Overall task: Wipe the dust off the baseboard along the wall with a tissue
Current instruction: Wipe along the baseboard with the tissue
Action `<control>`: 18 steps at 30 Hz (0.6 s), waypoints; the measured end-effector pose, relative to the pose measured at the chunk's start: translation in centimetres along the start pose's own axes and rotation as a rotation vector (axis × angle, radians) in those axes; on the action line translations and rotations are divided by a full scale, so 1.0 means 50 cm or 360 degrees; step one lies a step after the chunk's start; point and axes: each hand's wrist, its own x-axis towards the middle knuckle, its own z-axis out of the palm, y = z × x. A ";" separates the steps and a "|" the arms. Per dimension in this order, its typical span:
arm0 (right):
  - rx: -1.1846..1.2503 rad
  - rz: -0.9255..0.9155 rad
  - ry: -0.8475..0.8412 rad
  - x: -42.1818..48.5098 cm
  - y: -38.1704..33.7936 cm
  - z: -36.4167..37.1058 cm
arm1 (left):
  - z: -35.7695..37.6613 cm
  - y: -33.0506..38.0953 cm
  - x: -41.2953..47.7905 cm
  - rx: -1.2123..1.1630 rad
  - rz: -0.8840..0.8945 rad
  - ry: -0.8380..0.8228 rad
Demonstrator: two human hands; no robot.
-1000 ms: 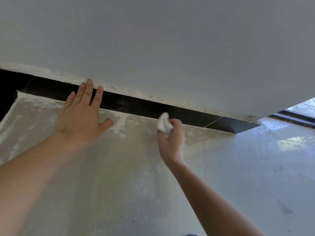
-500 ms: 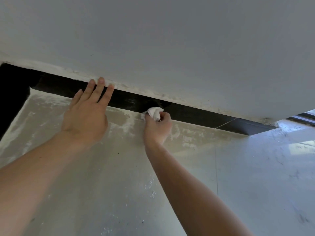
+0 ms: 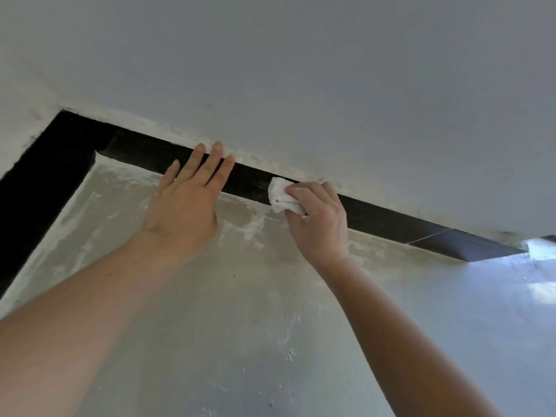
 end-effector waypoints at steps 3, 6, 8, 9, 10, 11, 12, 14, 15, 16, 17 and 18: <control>-0.0177 -0.0133 -0.0239 0.005 -0.001 0.029 | -0.004 0.001 -0.002 0.0013 0.0011 -0.0016; -0.0276 -0.0022 -0.0538 -0.012 -0.007 0.050 | -0.008 0.000 -0.001 -0.0004 0.0021 -0.0028; -0.0238 -0.0078 -0.0594 -0.023 -0.009 0.039 | -0.009 0.000 -0.001 -0.0014 0.0018 -0.0031; -0.0212 -0.0153 -0.0576 -0.021 -0.013 0.029 | -0.009 0.000 -0.001 -0.0019 0.0011 -0.0035; -0.0182 -0.0236 -0.0531 -0.015 -0.018 0.020 | -0.008 0.001 -0.001 -0.0024 0.0007 -0.0038; -0.0148 -0.0310 -0.0472 -0.003 -0.025 0.015 | -0.007 0.003 -0.002 -0.0028 0.0003 -0.0034; -0.0122 -0.0375 -0.0407 0.014 -0.031 0.016 | -0.007 0.005 -0.003 -0.0035 -0.0002 -0.0026; -0.0146 -0.0488 -0.0347 0.044 -0.038 0.030 | -0.008 0.006 -0.003 -0.0044 -0.0011 -0.0014; -0.0200 -0.0539 -0.0373 0.048 -0.038 0.040 | -0.008 0.006 -0.003 -0.0032 -0.0011 -0.0019; -0.0267 -0.0574 -0.0413 0.045 -0.033 0.050 | -0.008 0.005 -0.003 -0.0016 -0.0007 -0.0025; -0.0342 -0.0577 -0.0465 0.034 -0.026 0.057 | -0.009 0.004 -0.003 -0.0009 -0.0003 -0.0030; -0.0414 -0.0540 -0.0515 0.019 -0.017 0.060 | -0.010 0.002 -0.004 -0.0012 -0.0001 -0.0036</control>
